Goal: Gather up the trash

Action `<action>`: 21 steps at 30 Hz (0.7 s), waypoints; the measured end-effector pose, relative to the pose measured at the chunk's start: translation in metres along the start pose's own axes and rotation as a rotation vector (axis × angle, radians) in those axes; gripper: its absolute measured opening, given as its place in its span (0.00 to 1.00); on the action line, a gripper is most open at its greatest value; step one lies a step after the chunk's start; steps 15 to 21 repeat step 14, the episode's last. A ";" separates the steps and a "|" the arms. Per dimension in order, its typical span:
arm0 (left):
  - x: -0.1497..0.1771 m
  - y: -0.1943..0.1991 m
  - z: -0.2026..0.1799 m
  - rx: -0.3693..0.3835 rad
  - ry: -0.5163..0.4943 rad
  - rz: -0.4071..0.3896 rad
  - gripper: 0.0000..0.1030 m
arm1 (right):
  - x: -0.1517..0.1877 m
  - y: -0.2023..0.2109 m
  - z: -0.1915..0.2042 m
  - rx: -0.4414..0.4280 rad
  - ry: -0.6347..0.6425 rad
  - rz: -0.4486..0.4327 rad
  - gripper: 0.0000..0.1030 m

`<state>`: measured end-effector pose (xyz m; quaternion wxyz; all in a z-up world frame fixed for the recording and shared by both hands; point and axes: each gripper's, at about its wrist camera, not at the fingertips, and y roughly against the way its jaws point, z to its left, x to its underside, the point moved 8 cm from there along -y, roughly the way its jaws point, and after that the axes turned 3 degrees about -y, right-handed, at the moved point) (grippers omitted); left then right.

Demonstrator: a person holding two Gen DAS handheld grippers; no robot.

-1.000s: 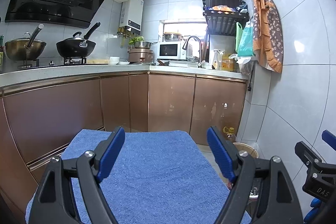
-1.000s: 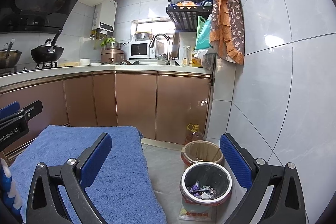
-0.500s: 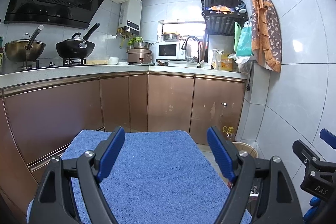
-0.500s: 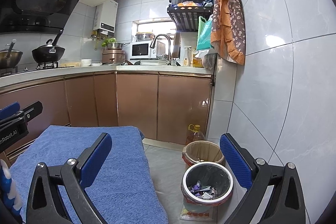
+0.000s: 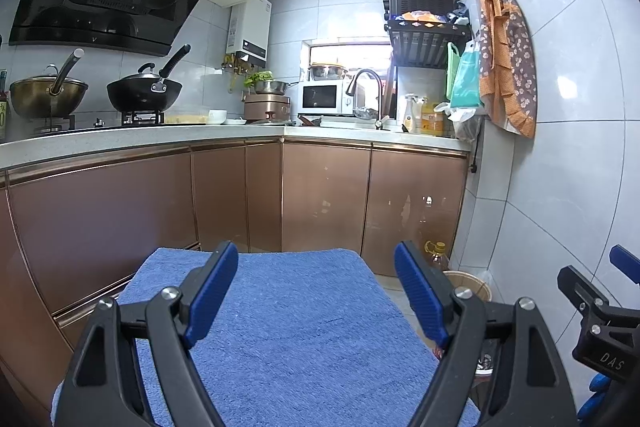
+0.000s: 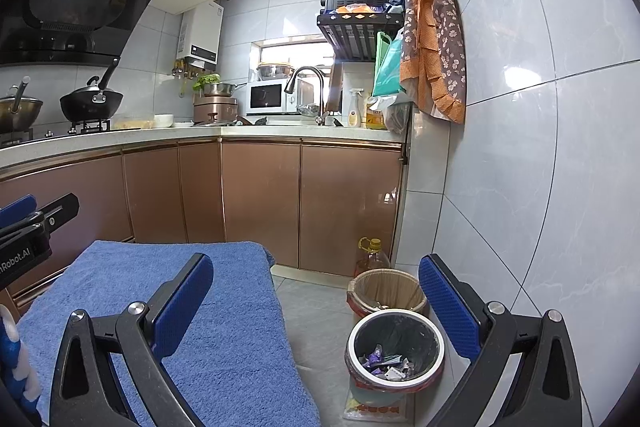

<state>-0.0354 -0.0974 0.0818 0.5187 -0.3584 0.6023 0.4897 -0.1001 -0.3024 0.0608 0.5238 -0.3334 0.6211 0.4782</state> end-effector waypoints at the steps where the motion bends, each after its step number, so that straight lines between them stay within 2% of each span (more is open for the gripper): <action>1: 0.000 -0.001 0.000 -0.001 0.001 0.002 0.77 | 0.000 0.000 0.001 0.000 0.001 0.000 1.00; 21: 0.004 -0.006 0.000 0.008 0.007 0.021 0.77 | 0.002 -0.001 -0.002 0.000 -0.005 0.003 1.00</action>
